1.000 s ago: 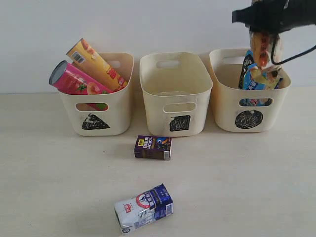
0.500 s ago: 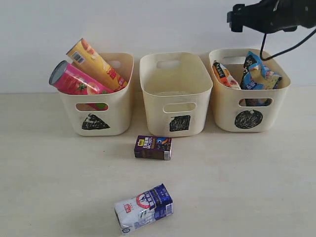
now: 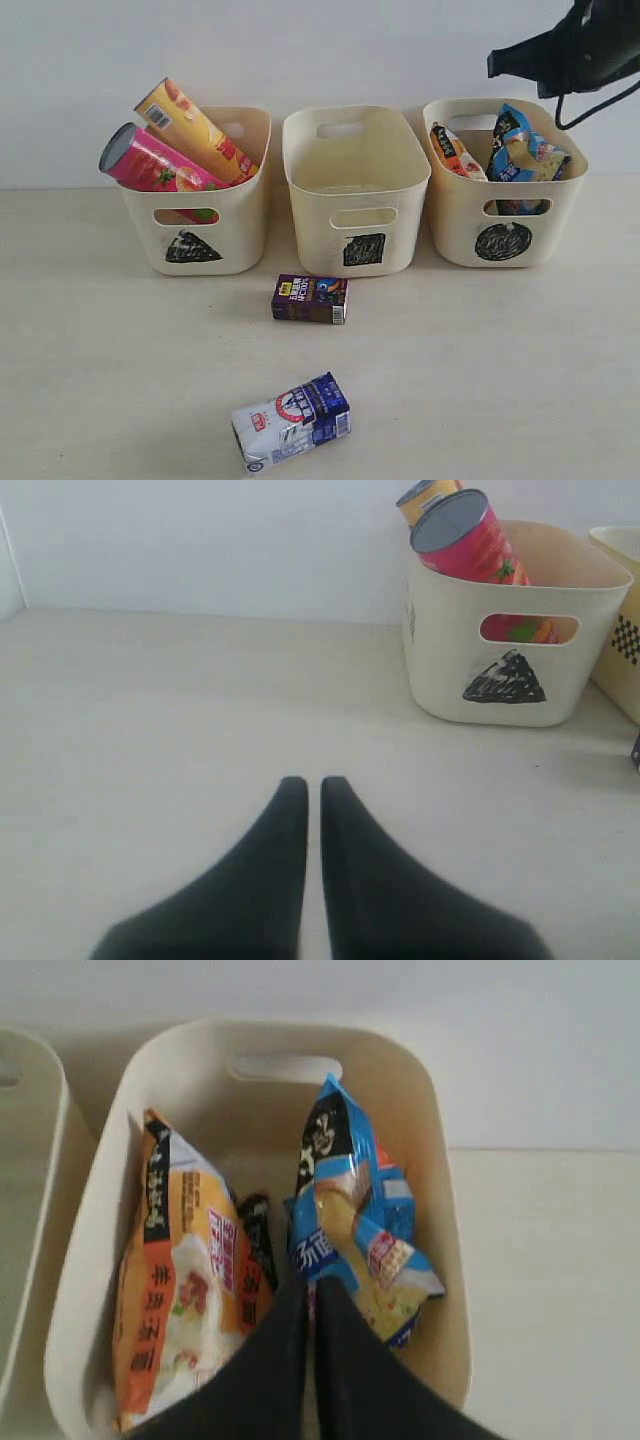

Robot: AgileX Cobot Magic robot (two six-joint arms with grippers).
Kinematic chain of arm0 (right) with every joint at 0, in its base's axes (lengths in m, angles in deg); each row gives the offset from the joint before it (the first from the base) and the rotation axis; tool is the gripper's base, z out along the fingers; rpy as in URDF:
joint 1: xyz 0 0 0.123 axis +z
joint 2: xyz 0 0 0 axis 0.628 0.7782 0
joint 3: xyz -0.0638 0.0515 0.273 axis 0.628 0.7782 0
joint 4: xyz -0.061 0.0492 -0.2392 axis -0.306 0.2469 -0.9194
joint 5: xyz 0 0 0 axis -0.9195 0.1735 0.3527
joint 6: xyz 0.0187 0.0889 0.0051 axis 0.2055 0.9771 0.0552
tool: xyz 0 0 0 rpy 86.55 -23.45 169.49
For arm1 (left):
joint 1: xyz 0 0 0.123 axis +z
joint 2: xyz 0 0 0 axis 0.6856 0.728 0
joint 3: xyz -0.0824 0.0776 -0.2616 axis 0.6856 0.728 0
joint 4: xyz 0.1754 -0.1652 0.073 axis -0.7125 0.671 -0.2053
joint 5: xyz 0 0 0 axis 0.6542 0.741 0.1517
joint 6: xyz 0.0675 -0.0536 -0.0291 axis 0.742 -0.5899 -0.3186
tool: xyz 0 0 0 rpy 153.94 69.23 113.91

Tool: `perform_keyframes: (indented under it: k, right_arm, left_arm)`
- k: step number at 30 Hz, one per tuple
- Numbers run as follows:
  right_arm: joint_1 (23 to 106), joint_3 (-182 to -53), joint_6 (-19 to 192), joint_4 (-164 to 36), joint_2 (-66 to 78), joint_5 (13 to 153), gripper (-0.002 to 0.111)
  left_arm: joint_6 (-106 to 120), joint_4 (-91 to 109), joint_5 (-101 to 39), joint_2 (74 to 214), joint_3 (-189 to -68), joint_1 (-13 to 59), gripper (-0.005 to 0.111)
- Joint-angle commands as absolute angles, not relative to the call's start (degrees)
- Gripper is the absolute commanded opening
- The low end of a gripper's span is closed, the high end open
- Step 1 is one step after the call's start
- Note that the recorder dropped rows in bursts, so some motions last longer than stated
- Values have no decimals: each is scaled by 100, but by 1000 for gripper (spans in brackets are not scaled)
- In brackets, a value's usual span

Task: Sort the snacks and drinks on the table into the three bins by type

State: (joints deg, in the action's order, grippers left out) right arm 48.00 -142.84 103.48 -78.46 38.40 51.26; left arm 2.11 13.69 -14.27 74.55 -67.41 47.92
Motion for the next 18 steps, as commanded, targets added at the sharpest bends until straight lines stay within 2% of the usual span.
perform_keyframes:
  k: [1, 10, 18]
  right_arm:
    - [4741, -13709, 9931, -7391, 3365, 5072, 0]
    - [4741, -11928, 8239, -4779, 2269, 5632, 0]
    - [4741, -10270, 8068, -4557, 911, 7130, 0]
  left_arm:
    - [237, 1380, -1450, 7440, -6755, 4810, 4]
    - [237, 1380, -1450, 7440, -6755, 4810, 4]
    - [237, 1380, -1450, 7440, -6755, 4810, 4]
